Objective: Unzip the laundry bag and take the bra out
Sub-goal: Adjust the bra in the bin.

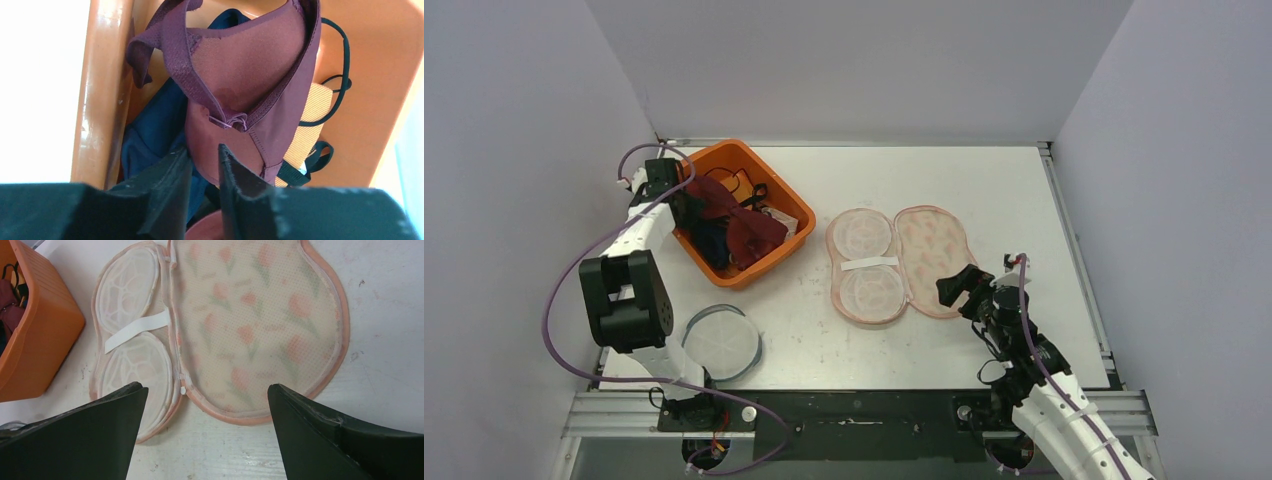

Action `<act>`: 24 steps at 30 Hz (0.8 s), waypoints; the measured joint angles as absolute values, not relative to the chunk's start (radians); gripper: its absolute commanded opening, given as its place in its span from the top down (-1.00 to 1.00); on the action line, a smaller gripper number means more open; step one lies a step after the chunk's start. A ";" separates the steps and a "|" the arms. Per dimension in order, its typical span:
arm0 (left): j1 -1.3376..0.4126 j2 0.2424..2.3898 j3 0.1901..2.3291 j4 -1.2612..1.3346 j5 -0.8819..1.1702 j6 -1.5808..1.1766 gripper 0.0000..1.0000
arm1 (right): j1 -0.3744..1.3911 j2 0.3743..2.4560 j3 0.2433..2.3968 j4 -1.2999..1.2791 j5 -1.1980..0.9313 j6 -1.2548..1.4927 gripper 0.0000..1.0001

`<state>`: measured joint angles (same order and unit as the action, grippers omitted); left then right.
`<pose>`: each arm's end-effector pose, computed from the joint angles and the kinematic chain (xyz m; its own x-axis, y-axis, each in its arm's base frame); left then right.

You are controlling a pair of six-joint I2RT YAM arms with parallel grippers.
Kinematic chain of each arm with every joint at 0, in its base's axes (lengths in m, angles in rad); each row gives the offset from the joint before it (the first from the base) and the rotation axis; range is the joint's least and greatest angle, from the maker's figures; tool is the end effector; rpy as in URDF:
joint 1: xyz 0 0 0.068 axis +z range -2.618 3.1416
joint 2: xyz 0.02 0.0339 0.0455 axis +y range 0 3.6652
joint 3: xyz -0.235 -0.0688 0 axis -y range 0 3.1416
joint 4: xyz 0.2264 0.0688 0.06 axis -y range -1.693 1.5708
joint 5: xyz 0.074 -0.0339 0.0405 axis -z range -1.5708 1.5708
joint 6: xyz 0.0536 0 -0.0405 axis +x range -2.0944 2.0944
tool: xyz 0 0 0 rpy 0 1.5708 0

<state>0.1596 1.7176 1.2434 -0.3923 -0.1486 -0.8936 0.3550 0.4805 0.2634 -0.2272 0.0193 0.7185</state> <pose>0.3595 0.0659 0.1992 -0.2752 -0.8250 -0.4937 -0.7441 0.5079 -0.4339 0.1512 0.0549 0.1771 -0.5214 0.5086 -0.6852 0.0160 0.8086 0.5881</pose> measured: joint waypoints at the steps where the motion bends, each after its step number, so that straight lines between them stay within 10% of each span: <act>1: 0.160 1.720 1.245 -0.392 -0.147 -0.890 0.70 | 0.355 0.479 0.263 -0.228 0.020 0.717 -0.91; 24: 0.165 1.670 1.151 -0.120 0.033 -0.804 1.00 | 0.355 0.454 0.263 -0.233 0.022 0.714 -0.91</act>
<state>0.1650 1.6699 1.1515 -0.1204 0.0334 -0.8036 0.3550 0.4541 0.2634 -0.2333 0.0223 0.7143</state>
